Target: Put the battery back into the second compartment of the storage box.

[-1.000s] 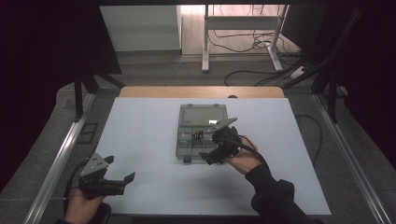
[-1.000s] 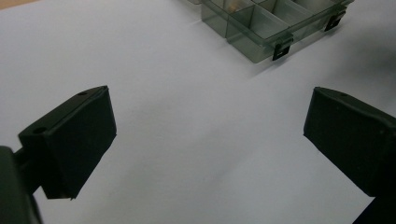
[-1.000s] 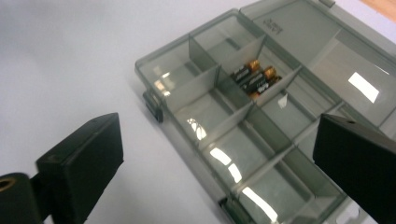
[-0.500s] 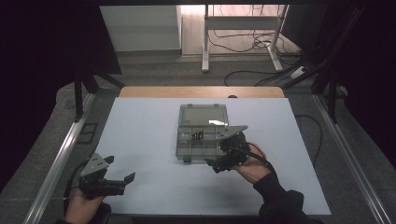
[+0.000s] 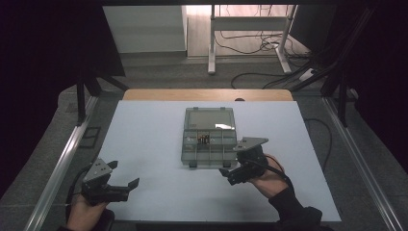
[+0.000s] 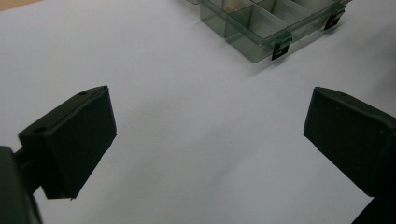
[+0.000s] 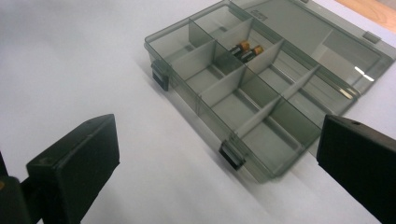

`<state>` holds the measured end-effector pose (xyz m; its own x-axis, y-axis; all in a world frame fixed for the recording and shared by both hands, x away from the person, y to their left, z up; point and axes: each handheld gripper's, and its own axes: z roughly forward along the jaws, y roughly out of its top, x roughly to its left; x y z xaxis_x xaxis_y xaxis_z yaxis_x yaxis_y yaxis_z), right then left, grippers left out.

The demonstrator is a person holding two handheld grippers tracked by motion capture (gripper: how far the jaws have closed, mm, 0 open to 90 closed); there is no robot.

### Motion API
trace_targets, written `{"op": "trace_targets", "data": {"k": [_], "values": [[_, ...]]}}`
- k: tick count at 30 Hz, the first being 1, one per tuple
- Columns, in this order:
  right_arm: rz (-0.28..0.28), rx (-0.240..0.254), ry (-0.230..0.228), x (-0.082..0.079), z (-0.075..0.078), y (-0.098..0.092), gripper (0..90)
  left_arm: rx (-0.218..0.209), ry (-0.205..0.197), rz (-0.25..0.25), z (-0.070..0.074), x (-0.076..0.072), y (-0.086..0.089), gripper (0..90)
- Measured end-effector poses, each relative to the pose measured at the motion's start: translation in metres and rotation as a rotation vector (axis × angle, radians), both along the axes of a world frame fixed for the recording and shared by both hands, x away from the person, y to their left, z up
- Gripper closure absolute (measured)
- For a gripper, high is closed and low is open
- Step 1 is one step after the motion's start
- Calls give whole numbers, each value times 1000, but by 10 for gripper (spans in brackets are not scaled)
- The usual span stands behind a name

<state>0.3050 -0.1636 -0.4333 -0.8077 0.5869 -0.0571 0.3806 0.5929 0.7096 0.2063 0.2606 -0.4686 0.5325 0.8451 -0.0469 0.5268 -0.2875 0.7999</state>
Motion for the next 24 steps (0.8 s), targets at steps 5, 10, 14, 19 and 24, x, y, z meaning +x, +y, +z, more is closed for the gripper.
{"op": "trace_targets", "data": {"k": [5,10,14,19,24], "values": [[-27,6,-5,-6,0,-12,0,1,0,-2,0,0,0,29],[-44,17,-16,-11,-1,-21,0,3,-1,-5,0,0,0,29],[-50,15,-25,-15,0,-28,0,2,-1,-5,0,0,0,29],[-78,8,-30,-19,0,-37,0,3,-2,-6,0,0,0,28],[-112,6,-26,-23,-2,-49,0,1,-2,-5,0,0,0,29]]}}
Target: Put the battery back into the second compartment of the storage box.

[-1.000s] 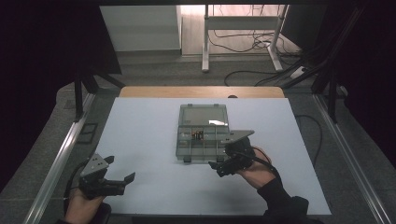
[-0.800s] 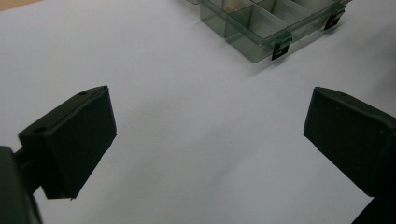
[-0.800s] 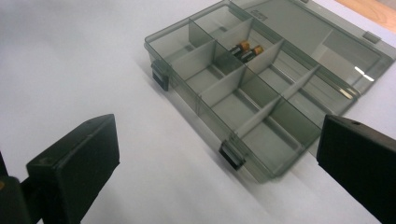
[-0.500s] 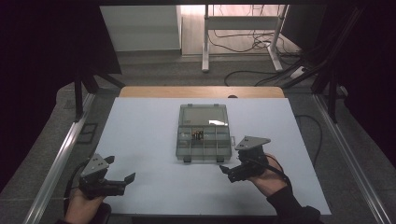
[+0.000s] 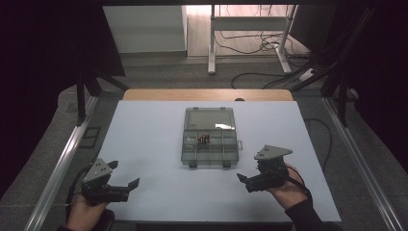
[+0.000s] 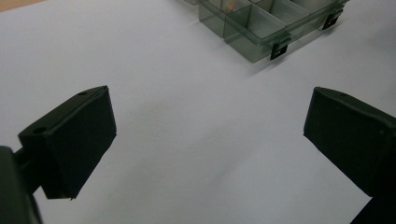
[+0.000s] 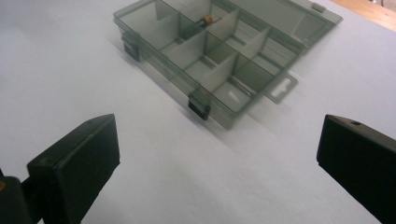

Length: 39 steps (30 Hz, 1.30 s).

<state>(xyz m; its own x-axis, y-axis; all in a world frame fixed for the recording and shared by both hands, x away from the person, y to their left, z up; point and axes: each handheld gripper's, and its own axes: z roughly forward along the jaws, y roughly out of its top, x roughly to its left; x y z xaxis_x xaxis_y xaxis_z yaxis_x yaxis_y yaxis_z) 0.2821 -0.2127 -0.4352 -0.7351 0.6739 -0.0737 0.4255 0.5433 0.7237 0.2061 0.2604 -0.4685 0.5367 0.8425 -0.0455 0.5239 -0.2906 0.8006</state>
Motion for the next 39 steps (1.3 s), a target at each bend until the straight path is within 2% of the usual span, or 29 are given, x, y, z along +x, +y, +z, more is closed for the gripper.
{"op": "trace_targets", "data": {"k": [13,23,32,39], "values": [[-73,-5,0,-13,-2,-29,0,-3,-1,2,0,0,0,28],[-107,14,0,-22,-1,-46,0,-3,-2,2,0,0,0,28],[-166,40,-10,-30,1,-64,0,-2,-2,2,0,0,0,28],[-202,38,-9,-37,-1,-78,0,-2,-2,2,0,0,0,28]]}}
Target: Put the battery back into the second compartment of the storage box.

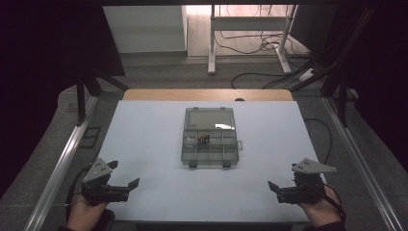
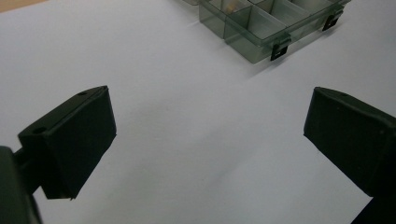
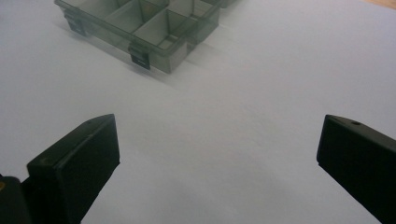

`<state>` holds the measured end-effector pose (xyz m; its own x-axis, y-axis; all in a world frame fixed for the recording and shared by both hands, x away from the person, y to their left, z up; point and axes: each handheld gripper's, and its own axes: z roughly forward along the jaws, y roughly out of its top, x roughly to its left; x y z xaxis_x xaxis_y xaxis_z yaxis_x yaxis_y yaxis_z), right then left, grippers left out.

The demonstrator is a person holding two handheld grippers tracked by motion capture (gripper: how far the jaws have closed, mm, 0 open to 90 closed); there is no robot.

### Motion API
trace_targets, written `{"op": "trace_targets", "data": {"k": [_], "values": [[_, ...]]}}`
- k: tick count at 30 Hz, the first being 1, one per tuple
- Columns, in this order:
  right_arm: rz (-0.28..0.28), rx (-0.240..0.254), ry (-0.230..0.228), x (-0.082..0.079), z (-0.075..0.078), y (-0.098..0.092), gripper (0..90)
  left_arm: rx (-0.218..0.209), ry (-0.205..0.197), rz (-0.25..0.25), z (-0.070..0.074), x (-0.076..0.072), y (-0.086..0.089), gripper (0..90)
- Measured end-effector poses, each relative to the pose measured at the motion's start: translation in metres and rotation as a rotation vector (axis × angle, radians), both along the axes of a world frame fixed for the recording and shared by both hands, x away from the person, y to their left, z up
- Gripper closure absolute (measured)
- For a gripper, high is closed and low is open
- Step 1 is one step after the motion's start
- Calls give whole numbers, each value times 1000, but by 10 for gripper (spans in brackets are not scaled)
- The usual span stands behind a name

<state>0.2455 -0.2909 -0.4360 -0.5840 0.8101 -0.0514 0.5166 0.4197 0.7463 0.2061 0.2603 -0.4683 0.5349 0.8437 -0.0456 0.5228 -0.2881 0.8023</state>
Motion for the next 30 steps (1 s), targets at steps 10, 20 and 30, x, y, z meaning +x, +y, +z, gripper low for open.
{"op": "trace_targets", "data": {"k": [10,20,30], "values": [[-47,-25,8,-10,-3,-18,0,-1,-1,1,0,0,0,28],[-88,-67,40,-17,-11,-30,0,3,-4,-4,0,0,0,28],[-126,-54,70,-15,-13,-35,0,7,-2,-5,0,0,-1,27]]}}
